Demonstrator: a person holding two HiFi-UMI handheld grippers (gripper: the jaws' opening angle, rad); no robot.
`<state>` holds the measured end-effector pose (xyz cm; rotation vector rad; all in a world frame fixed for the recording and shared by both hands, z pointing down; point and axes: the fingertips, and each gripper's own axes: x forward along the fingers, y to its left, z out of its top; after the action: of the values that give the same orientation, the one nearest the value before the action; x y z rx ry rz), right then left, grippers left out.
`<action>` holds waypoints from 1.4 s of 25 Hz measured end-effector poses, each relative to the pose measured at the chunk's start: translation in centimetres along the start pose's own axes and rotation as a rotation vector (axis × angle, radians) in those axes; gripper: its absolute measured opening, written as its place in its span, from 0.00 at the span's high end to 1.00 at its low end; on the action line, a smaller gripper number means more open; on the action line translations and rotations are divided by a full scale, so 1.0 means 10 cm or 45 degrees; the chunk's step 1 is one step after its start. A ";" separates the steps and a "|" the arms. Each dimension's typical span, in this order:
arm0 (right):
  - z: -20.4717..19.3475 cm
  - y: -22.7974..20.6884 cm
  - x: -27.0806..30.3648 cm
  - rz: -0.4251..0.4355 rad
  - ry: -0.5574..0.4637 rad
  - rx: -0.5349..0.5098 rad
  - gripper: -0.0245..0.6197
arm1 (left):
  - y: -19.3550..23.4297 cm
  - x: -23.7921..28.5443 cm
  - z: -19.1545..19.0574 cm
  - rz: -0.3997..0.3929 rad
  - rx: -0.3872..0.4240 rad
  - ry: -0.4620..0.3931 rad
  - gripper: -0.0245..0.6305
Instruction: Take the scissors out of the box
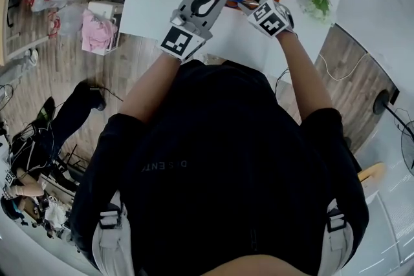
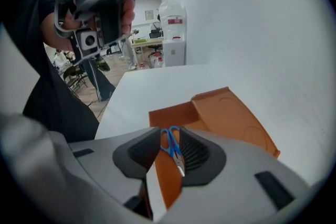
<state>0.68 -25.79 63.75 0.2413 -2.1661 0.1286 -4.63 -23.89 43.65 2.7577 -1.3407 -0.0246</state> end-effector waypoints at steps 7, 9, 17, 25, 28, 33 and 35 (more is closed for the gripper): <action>-0.17 -0.02 0.39 0.100 0.216 -0.110 0.76 | 0.11 0.04 -0.07 0.051 -0.023 0.003 0.93; -0.17 -0.05 0.49 0.113 0.237 -0.136 0.75 | 0.16 0.05 -0.10 0.063 -0.022 0.007 0.93; -0.31 -0.02 0.74 0.158 0.349 -0.228 0.75 | 0.21 0.04 -0.17 0.097 -0.051 0.022 0.93; -0.43 0.01 1.00 0.201 0.453 -0.316 0.74 | 0.33 0.03 -0.22 0.100 -0.055 0.027 0.93; -0.45 -0.02 1.04 0.205 0.461 -0.328 0.74 | 0.36 0.06 -0.21 0.113 -0.048 0.030 0.93; -0.44 -0.02 1.09 0.209 0.460 -0.348 0.77 | 0.40 0.00 -0.21 0.136 -0.055 0.034 0.93; -0.42 -0.04 1.10 0.204 0.449 -0.339 0.80 | 0.42 0.00 -0.23 0.141 -0.054 0.042 0.93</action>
<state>-1.94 -26.78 75.20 -0.1028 -1.8239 -0.0263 -7.83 -26.32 46.20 2.6336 -1.4641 -0.0014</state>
